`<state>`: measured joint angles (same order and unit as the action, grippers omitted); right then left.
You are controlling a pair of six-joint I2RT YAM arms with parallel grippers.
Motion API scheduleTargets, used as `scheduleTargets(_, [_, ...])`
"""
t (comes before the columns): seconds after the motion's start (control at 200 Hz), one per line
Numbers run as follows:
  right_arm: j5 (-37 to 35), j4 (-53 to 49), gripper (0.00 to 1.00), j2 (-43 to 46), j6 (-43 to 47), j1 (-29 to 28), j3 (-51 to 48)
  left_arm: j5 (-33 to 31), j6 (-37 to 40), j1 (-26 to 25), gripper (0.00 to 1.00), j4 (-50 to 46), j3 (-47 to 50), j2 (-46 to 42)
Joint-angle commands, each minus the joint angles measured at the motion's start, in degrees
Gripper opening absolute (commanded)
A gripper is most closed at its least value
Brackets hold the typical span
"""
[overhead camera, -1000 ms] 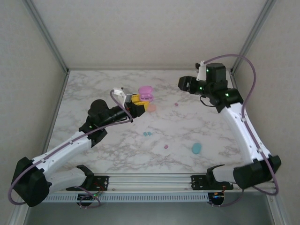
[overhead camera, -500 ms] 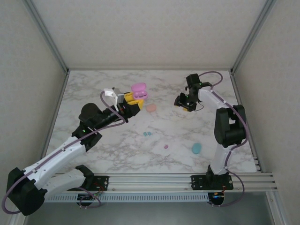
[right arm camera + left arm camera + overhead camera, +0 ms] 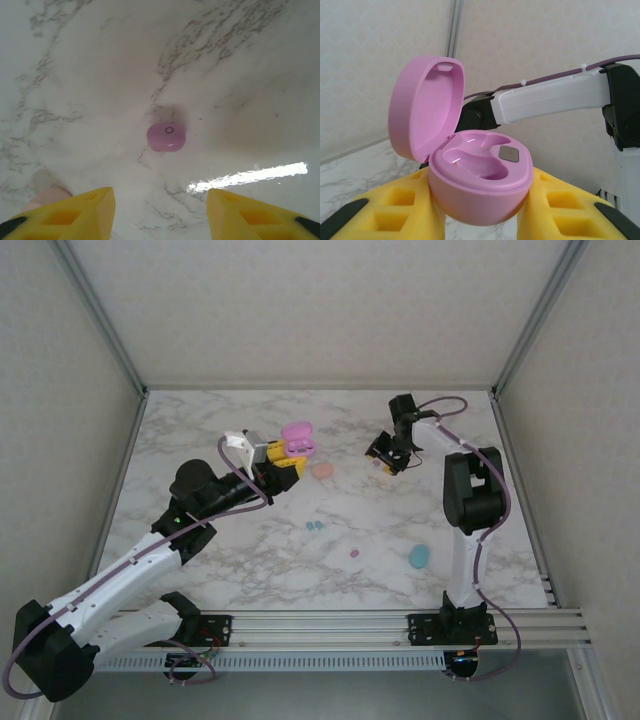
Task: Insert wireless bluetooth earbuds into charging case
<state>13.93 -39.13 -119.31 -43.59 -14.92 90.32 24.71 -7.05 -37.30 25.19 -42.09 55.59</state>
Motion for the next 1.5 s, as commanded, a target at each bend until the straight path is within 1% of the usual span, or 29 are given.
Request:
scheduleTargets(0.0, [0.2,0.0,0.51,-1.7,-3.4,-0.3,1.7,-0.5,1.2,-0.1,0.33,-0.2,-1.8,-1.1])
scheduleTargets(0.325, [0.6,0.7,0.47,-4.7,-4.3,-0.4,4.6,-0.5,1.7,-0.1,0.33,-1.4,-2.4,-1.0])
scheduleTargets(0.651, [-1.3,-0.9,0.47,-7.0,-3.7,-0.7,7.3,-0.6,1.8,-0.1,0.33,-2.1,-2.9,-1.0])
scheduleTargets(0.846, [-2.9,-2.3,0.46,-7.7,-1.8,-0.8,8.4,-0.7,1.9,-0.1,0.33,-2.4,-2.9,-0.9])
scheduleTargets(0.951, [-3.5,-3.6,0.44,-8.6,-0.5,-1.1,9.8,-0.8,1.9,-0.1,0.33,-2.4,-3.0,-0.7])
scheduleTargets(1.261, [-7.4,-8.4,0.41,-11.1,3.7,-2.4,14.5,-0.7,2.0,-0.1,0.33,-2.9,-3.1,-0.7])
scheduleTargets(1.362, [-9.8,-10.5,0.41,-11.8,5.9,-3.0,16.4,-0.9,2.1,-0.1,0.33,-3.2,-3.1,-0.9])
scheduleTargets(1.462, [-11.5,-12.1,0.39,-12.6,7.7,-3.3,17.6,-0.9,2.0,-0.1,0.33,-3.4,-3.1,-0.9])
scheduleTargets(1.497, [-12.1,-12.6,0.36,-12.9,8.2,-3.4,17.9,-0.8,2.1,-0.1,0.33,-3.3,-3.0,-0.9])
